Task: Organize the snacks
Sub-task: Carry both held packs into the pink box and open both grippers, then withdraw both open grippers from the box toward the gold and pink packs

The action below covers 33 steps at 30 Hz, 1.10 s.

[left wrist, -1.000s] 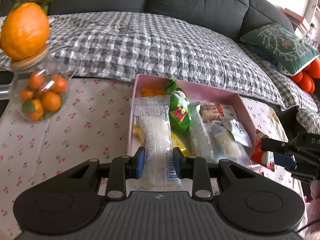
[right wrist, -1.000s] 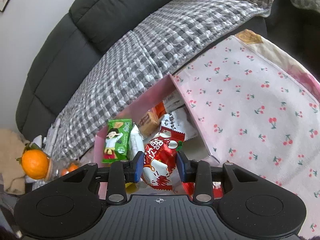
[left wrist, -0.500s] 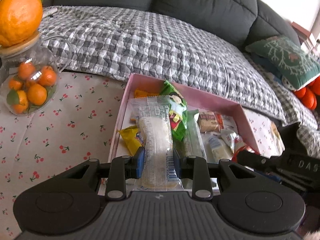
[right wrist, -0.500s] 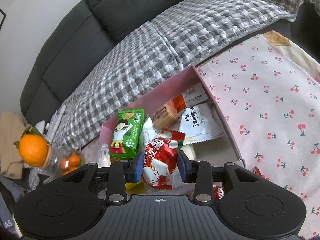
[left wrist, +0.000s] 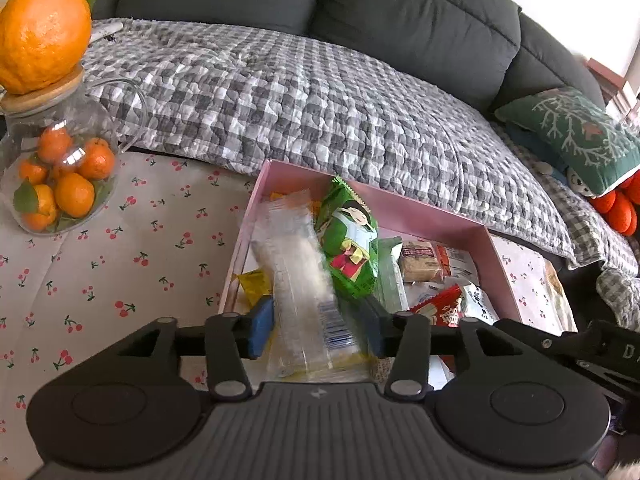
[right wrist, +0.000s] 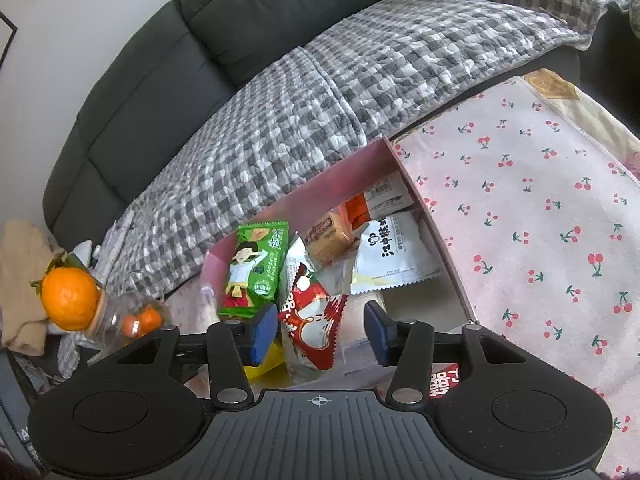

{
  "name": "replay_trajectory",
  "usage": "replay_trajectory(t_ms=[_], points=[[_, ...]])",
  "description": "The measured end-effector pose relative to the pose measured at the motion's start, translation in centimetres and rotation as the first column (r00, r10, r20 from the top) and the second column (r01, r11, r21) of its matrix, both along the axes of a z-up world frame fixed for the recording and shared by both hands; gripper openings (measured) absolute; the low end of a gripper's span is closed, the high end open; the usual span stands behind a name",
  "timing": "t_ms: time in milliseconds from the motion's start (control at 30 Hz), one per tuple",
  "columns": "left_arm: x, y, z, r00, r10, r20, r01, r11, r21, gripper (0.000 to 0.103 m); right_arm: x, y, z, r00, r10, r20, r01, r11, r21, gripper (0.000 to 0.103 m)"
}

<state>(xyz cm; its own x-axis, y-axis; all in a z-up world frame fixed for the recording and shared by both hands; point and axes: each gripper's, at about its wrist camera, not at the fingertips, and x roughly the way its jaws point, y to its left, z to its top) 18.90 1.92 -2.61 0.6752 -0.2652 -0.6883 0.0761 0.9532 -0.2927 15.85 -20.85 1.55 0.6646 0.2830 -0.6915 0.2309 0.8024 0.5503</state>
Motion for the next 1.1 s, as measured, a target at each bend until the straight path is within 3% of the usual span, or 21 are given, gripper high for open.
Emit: replay_trajectory(t_ms=[267,433,667,867,1100], points=[[-0.7,0.2,0.5,1.0,-0.015,-0.009,0.015,1.0,0.017,0.064,-0.5,-0.2,0.8,1.0,0.003,0.009,-0.003,1.0,-0.003,0.057],[-1.9,0.1,1.1,0.999,-0.042,-0.017,0.043,0.997,0.06,0.073,-1.4,-0.3,1.6,1.0,-0.009,-0.009,0.009,0.999,-0.031,0.072],[-3.7,0.3,1.9,0.997,-0.073,-0.039,0.077,0.99,0.115,0.089,-3.0,-0.5,2.6,0.999,0.0,-0.042,-0.003,0.997,-0.078,0.079],[-5.3,0.5,2.3,0.994,-0.093,-0.066,0.103,0.978,0.179,0.096,-4.6,-0.6,3.1,0.997,0.026,-0.068,-0.036,0.987,-0.155,0.083],[-7.2,0.5,2.0,0.989,-0.107,-0.1,0.125,0.974,0.191,0.099,-6.3,-1.5,3.0,0.992,0.037,-0.119,-0.061,0.977,-0.206,0.083]])
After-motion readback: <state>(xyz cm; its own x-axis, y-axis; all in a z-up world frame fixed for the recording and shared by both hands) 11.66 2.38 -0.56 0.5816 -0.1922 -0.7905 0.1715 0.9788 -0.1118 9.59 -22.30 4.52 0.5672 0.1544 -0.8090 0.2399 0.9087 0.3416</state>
